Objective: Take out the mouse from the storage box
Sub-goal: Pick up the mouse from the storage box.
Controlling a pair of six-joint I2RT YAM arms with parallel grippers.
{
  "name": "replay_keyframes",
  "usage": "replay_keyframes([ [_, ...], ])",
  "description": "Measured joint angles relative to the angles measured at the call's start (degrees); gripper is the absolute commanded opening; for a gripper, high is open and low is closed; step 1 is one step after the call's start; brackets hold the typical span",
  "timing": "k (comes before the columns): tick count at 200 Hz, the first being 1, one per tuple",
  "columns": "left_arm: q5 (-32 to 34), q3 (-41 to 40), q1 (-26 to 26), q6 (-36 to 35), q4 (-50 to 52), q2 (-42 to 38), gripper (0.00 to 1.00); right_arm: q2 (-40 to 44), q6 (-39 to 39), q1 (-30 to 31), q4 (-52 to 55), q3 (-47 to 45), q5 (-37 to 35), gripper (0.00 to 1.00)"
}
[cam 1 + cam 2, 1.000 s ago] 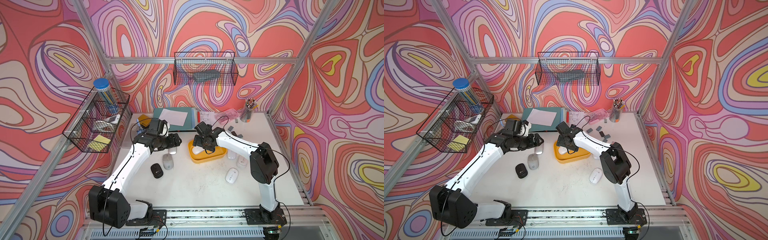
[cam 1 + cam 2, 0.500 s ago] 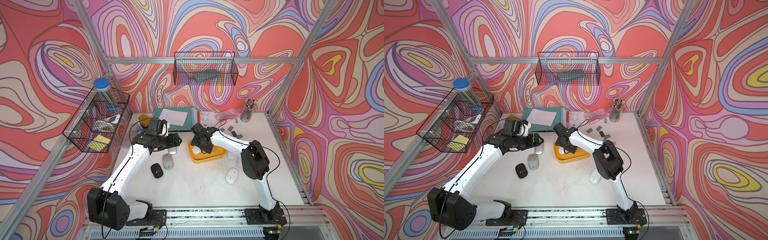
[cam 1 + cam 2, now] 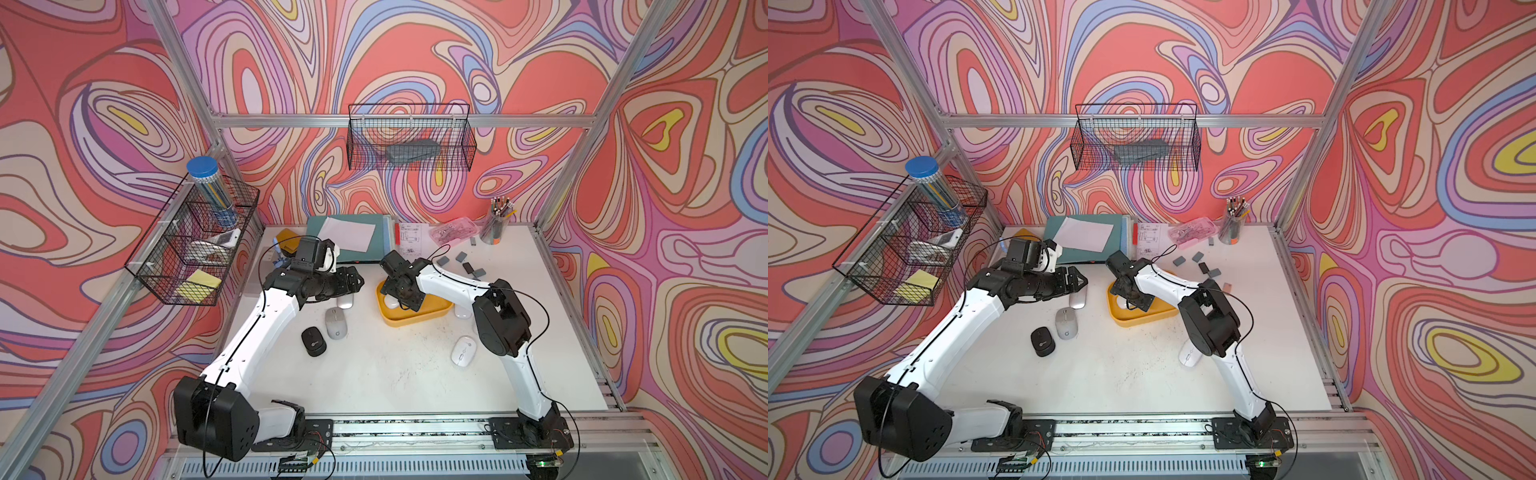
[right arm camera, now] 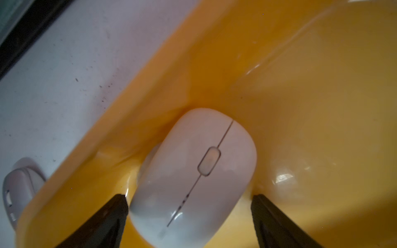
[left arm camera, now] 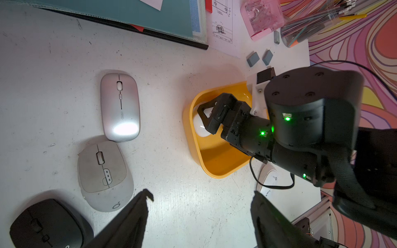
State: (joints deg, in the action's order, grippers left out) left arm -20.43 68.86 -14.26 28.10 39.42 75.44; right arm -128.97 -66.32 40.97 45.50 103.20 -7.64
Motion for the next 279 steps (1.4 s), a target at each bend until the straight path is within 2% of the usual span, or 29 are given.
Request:
replay_keyframes([
  [20,0.0,0.0,0.0,0.0,0.0,0.0,0.79,-0.2,-0.2,0.0,0.0,0.1,-0.3,0.91],
  [51,-0.1,0.0,0.0,0.0,0.0,0.0,0.78,-0.2,-0.3,0.0,-0.1,0.2,-0.1,0.79],
  [67,-0.3,0.0,0.0,0.0,0.0,0.0,0.78,-0.2,-0.1,0.0,-0.5,-0.2,0.0,0.77],
  [135,-1.5,0.0,0.0,0.2,0.0,0.0,0.76,2.8,4.9,-1.0,0.6,-5.0,0.1,0.78],
  [164,-2.2,0.0,0.0,0.4,0.0,0.0,0.76,4.1,8.0,-3.2,2.5,-6.8,0.8,0.84],
  [184,-2.4,0.0,0.0,0.4,0.0,0.0,0.76,4.1,11.0,-4.5,4.1,-6.0,1.8,0.89],
  [222,-2.4,0.0,0.0,0.4,0.0,0.0,0.76,3.0,16.1,-4.9,5.5,-0.7,4.5,0.90],
  [279,-2.4,0.0,0.0,0.4,0.0,0.0,0.76,0.8,17.1,-5.1,7.1,0.8,6.4,0.90],
])
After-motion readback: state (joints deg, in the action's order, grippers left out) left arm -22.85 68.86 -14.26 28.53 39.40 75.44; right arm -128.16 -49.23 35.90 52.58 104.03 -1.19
